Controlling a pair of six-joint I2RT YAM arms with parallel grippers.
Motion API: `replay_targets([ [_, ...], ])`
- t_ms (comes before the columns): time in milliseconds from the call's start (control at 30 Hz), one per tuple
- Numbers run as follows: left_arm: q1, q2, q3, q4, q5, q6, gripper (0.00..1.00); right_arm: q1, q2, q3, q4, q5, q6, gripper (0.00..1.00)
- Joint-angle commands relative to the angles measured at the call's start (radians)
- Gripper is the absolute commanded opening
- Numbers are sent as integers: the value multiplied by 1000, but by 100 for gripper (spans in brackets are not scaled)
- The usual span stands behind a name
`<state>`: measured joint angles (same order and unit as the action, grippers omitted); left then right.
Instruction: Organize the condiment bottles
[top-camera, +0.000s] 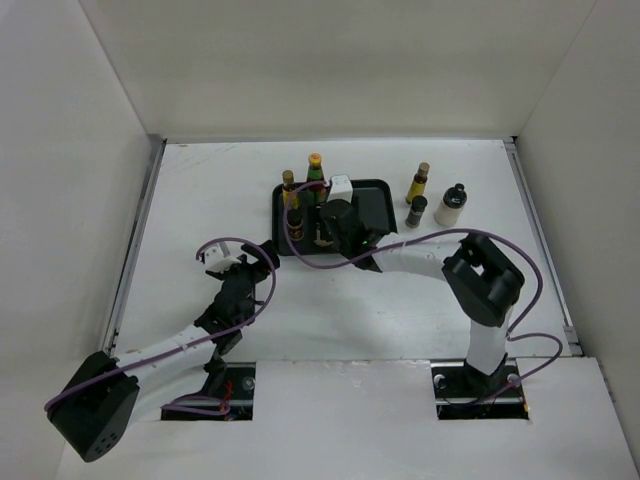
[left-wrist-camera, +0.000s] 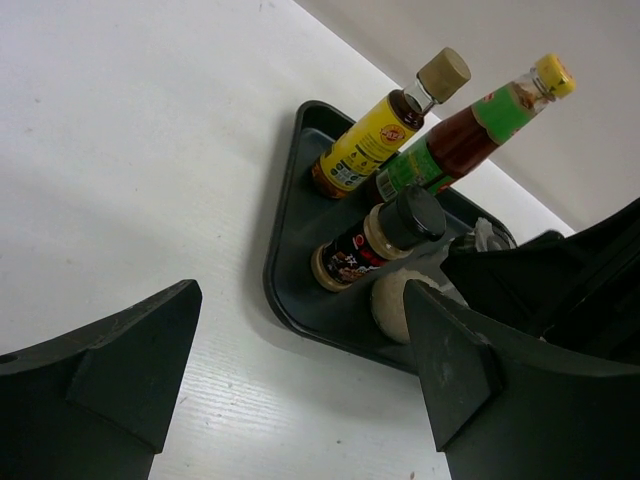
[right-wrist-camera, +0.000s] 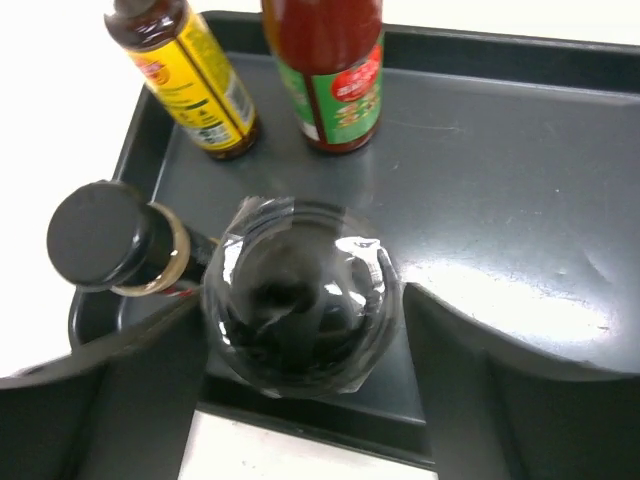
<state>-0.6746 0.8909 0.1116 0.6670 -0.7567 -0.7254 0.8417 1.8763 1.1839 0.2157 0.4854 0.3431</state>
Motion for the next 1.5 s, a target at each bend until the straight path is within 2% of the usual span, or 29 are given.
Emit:
replay_targets([
  [0,4,3,-1,51,-13,-11,82,15,-41,40,45,4,2,90],
  [100,4,9,0,52,-12,-11,82,15,-152,-12,7,19,2,99],
  [200,4,6,0,52,-13,-11,82,-16,-288,-104,-10,19,2,100],
  [400,8,28,5,52,-3,-11,82,-215,-471,-299,-22,77,48,100],
  [567,8,43,8,52,-4,-11,82,-404,-425,-304,-51,81,53,100],
  [767,14,45,8,52,-7,-9,82,-476,-295,-204,-99,19,27,98],
  [900,16,37,7,52,-1,-9,82,-505,-234,-191,-67,-13,34,85],
  [1000,16,51,10,52,-1,-11,82,-511,-209,-194,-4,-15,25,67],
  [1100,16,49,10,52,-1,-11,82,-507,-221,-205,37,11,5,54],
  [1233,16,71,16,52,-1,-11,82,-453,-293,-201,34,90,-59,50],
  [1333,14,72,16,55,-1,-11,82,-406,-327,-164,34,75,-72,50],
  [1467,13,101,17,71,-1,-11,82,-352,-222,-31,24,-11,-67,50],
])
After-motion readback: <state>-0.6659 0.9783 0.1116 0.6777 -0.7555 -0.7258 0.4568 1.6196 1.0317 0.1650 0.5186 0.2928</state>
